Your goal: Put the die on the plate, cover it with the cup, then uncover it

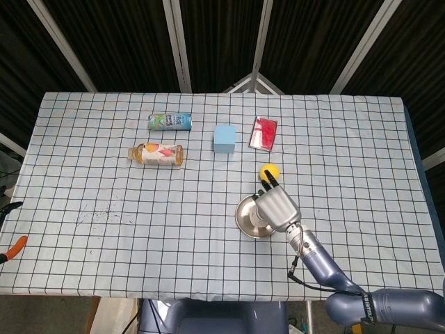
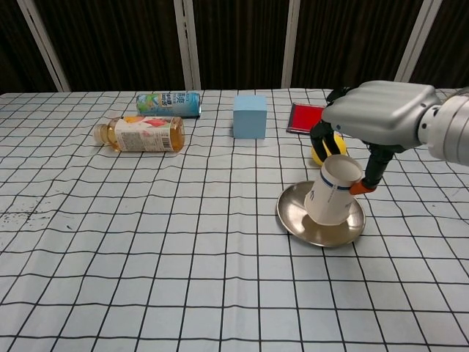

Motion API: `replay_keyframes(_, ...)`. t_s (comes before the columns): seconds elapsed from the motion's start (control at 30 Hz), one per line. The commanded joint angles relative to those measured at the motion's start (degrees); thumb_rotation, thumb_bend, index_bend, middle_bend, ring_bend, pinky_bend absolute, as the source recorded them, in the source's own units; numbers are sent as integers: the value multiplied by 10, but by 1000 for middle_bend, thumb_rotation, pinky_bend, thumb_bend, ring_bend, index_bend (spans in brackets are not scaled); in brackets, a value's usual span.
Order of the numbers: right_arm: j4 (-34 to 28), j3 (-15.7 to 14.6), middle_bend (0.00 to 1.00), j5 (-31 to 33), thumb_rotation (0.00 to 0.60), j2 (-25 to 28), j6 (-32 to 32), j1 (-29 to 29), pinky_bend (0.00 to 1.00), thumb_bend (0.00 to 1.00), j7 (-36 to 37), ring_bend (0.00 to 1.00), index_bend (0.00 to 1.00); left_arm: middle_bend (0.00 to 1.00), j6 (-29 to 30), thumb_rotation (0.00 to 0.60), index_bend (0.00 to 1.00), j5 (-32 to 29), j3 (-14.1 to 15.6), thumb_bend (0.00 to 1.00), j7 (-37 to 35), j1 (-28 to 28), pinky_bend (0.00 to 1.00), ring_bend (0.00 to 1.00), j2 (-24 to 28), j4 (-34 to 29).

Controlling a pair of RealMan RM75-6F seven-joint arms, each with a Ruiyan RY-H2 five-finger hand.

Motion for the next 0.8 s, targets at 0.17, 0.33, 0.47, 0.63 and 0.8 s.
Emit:
replay_keyframes(0.17, 14, -3, 473, 5, 600, -17, -8, 8, 0, 471, -8, 207, 553, 0, -1, 600, 215, 1, 0, 385, 0, -1, 23, 0, 0, 0)
replay_keyframes(0.33, 27, -3, 473, 13, 600, -28, -18, 17, 0, 471, -15, 207, 553, 0, 0, 600, 215, 0, 0, 385, -5, 0, 24, 0, 2, 1)
replay_keyframes(0.47, 34, 0, 473, 19, 600, -33, -22, 23, 0, 472, -19, 207, 554, 0, 0, 600, 215, 2, 1, 385, -6, 0, 24, 0, 2, 2)
replay_keyframes(0.63, 44, 1, 473, 21, 600, -42, -20, 28, 0, 472, -22, 207, 554, 0, -2, 600, 215, 1, 1, 385, -7, -1, 23, 0, 2, 3)
replay_keyframes(0.8, 64, 9, 473, 19, 600, -56, -13, 31, 0, 472, -17, 207, 554, 0, -1, 600, 216, 1, 1, 385, -7, -1, 23, 0, 2, 2)
